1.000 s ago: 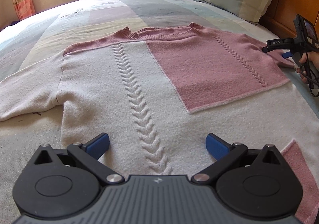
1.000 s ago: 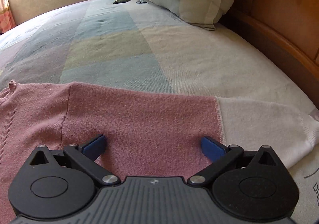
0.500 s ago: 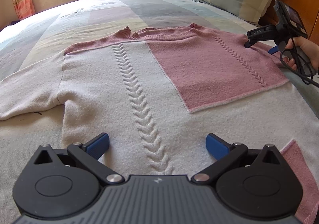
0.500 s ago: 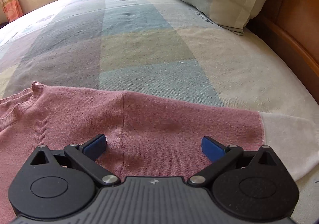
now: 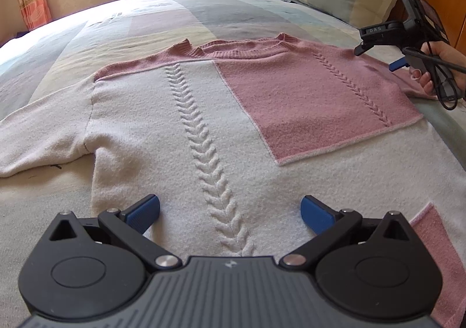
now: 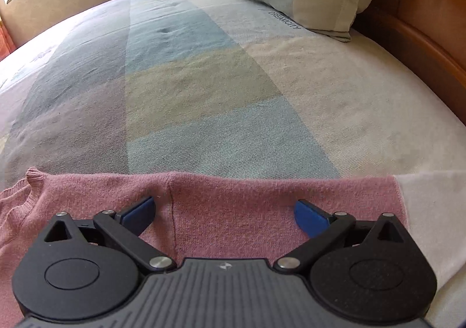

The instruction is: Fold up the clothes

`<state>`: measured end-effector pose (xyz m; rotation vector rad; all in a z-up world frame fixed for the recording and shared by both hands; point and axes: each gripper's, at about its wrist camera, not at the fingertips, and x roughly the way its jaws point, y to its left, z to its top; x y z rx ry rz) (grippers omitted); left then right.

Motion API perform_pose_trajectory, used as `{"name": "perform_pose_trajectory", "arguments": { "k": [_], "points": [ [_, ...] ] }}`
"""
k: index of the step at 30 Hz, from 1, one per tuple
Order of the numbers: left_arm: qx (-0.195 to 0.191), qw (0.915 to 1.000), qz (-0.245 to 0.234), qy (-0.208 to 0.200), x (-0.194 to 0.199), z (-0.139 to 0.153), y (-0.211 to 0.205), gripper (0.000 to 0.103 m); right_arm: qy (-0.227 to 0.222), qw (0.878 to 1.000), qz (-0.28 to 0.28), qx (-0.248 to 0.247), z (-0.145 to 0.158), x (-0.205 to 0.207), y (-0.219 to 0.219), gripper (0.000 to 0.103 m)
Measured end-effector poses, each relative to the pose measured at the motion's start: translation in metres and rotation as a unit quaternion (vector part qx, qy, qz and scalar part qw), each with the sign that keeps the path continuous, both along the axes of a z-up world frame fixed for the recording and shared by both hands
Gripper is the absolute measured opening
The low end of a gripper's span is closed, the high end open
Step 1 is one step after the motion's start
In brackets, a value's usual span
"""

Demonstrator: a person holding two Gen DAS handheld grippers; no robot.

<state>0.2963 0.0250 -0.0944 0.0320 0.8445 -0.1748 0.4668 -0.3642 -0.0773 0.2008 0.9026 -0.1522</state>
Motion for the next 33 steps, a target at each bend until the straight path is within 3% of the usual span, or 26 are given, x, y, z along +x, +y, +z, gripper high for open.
{"name": "perform_pose_trajectory", "arguments": {
  "k": [2, 6, 9, 14, 18, 20, 23, 27, 30, 33],
  "points": [
    [0.0, 1.0, 0.001, 0.0, 0.0, 0.001, 0.0, 0.102, -0.01, 1.0, 0.026, 0.011, 0.004, -0.02, 0.004, 0.103],
    [-0.001, 1.0, 0.0, -0.001, -0.001, 0.001, 0.0, 0.102, 0.006, 0.998, 0.057, -0.021, -0.007, -0.054, 0.009, 0.103],
    [-0.002, 1.0, 0.001, -0.001, -0.001, 0.001, 0.0, 0.102, -0.009, 0.995, 0.085, -0.04, -0.012, -0.078, 0.01, 0.103],
    [-0.002, 1.0, 0.001, -0.001, 0.001, 0.001, 0.0, 0.102, -0.032, 0.994, 0.104, -0.017, 0.003, -0.098, 0.011, 0.103],
    [0.0, 1.0, 0.001, -0.001, 0.001, 0.001, 0.0, 0.102, 0.003, 0.988, 0.148, -0.037, -0.006, -0.1, 0.021, 0.103],
    [0.0, 1.0, 0.001, -0.002, 0.001, 0.001, 0.0, 0.102, -0.005, 0.986, 0.163, -0.035, 0.0, -0.103, 0.018, 0.103],
    [-0.004, 1.0, 0.0, -0.008, -0.001, 0.003, 0.0, 0.102, -0.035, 0.99, 0.135, -0.003, 0.017, -0.103, -0.016, 0.103],
    [-0.021, 0.9994, -0.018, -0.02, -0.005, 0.008, -0.004, 0.102, -0.067, 0.996, 0.043, 0.036, 0.032, -0.094, -0.086, 0.103],
    [-0.026, 0.9988, -0.037, -0.017, -0.006, 0.005, -0.011, 0.102, -0.072, 0.994, -0.023, 0.078, 0.022, -0.089, -0.136, 0.103],
    [-0.007, 0.9987, -0.048, -0.015, -0.005, 0.0, -0.02, 0.102, -0.073, 0.99, -0.072, 0.097, 0.004, -0.092, -0.179, 0.103]
  ]
}}
